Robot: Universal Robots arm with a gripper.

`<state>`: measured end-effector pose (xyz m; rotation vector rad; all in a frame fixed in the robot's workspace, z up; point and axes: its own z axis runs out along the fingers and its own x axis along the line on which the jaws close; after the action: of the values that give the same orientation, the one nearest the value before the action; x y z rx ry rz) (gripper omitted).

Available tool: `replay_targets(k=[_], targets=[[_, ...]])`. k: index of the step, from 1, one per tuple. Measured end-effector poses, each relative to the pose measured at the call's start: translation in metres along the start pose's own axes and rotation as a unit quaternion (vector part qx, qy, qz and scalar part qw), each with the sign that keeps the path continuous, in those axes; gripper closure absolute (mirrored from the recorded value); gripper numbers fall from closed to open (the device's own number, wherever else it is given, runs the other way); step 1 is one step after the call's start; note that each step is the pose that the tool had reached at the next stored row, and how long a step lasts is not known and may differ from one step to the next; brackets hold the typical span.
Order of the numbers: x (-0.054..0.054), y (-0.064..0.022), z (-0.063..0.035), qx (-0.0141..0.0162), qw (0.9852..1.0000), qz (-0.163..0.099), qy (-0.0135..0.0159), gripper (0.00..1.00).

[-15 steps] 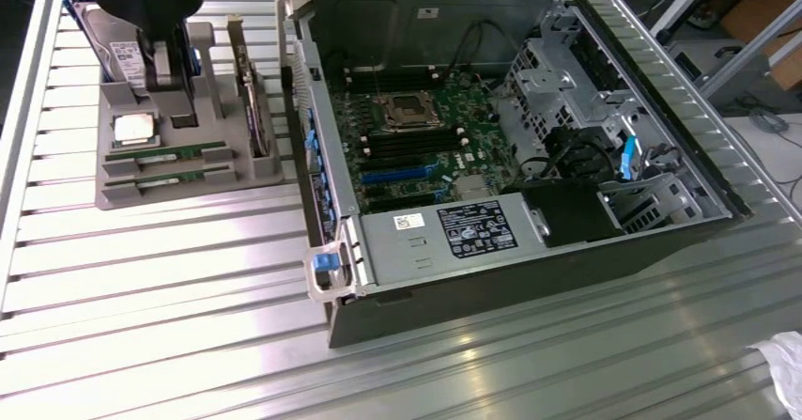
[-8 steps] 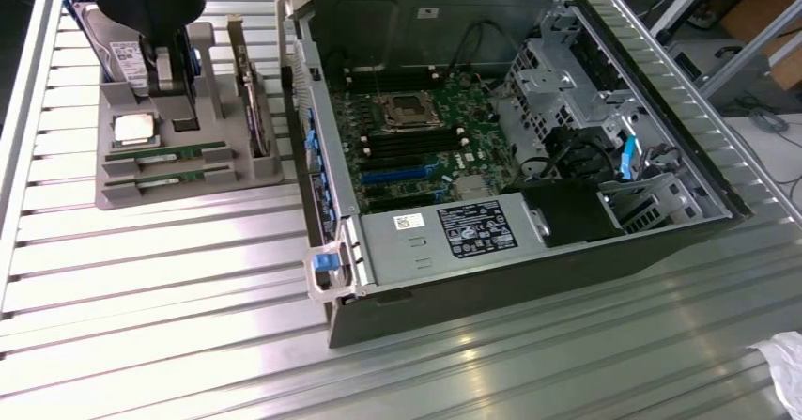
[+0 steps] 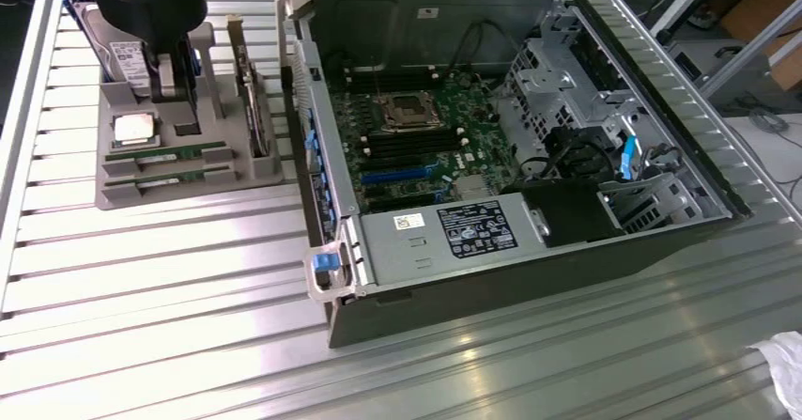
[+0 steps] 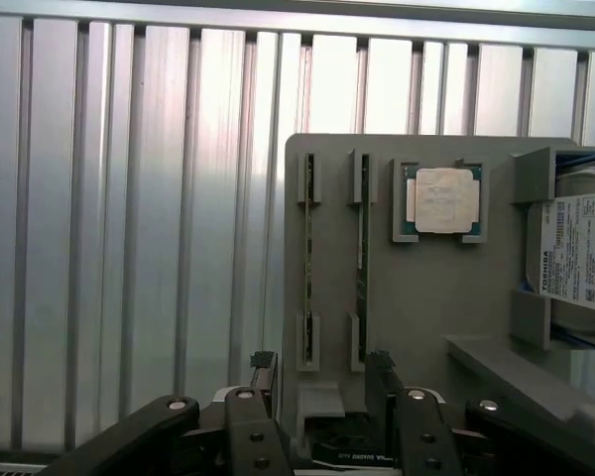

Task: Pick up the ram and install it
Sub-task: 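Pick up the ram and move it above insertion slot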

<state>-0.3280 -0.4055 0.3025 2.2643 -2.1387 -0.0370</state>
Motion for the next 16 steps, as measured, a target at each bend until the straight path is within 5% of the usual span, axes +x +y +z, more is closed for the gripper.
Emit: replay_targets(k=[16], targets=[[0.0000,-0.0004,0.0106,0.0000,1.0000,0.000,0.0000,0.52]])
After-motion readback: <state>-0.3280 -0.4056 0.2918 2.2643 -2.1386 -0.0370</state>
